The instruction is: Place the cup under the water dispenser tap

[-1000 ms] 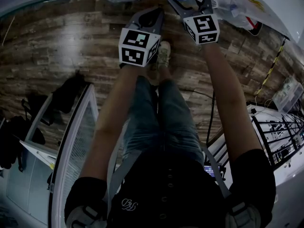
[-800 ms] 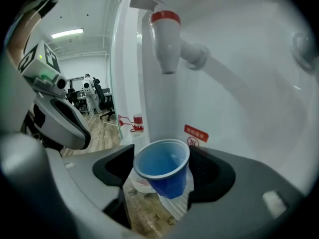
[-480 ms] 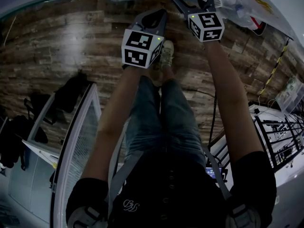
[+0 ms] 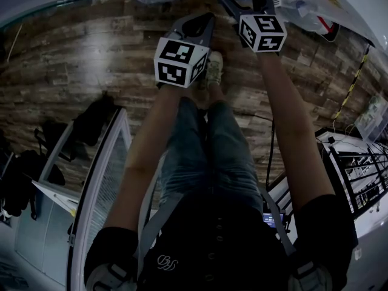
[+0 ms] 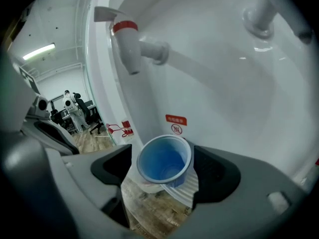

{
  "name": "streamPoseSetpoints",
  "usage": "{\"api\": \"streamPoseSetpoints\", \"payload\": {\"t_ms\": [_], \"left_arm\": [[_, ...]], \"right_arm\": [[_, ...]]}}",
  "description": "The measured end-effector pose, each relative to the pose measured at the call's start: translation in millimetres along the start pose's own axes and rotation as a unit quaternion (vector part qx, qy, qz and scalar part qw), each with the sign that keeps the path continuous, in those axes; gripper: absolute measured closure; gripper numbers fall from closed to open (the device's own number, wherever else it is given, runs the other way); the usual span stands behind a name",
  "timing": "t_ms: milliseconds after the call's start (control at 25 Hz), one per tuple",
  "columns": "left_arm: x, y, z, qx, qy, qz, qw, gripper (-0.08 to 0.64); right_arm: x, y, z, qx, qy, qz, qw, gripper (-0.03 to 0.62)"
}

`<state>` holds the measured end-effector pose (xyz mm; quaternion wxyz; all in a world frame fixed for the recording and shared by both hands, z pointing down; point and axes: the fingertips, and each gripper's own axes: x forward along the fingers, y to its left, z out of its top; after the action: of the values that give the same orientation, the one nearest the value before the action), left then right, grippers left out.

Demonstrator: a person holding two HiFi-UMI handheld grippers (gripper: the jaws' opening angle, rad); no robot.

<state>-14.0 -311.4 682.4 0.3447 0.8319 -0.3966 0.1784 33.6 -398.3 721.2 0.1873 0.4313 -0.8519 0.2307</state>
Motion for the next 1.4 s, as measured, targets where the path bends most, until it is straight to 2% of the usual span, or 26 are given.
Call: {"api": "streamPoseSetpoints", "payload": {"t_ms": [480,920,1160,1280,1400], "left_arm": [[-24,-21,24,0.025,0.000,-0.010,0.9996,0.560],[-72,-54,64,0.050,-0.006,-0.032,0.9982,0.560],[-98,-73,92,0.089,0.000,-0.039,0.9952,0.560],[-113,-79,107,0.103,-0.005,-0.040,0.9939,0.560],[-124,-86,115,0.116,0.005,-0.040,0.9925,0.560]], "right_arm": [[-46,16,32,0.035,-0.027,-0.018,0.999,0.216],[-104,48,71,0.066,-0.048,-0.027,0.996,0.285],[-136,72,107,0.094,-0.065,-0.021,0.993,0.314],[-151,81,122,0.095,-0.071,-0.026,0.993,0.346],[-167,86,137,0.090,-0.078,-0.033,0.992,0.405]]}}
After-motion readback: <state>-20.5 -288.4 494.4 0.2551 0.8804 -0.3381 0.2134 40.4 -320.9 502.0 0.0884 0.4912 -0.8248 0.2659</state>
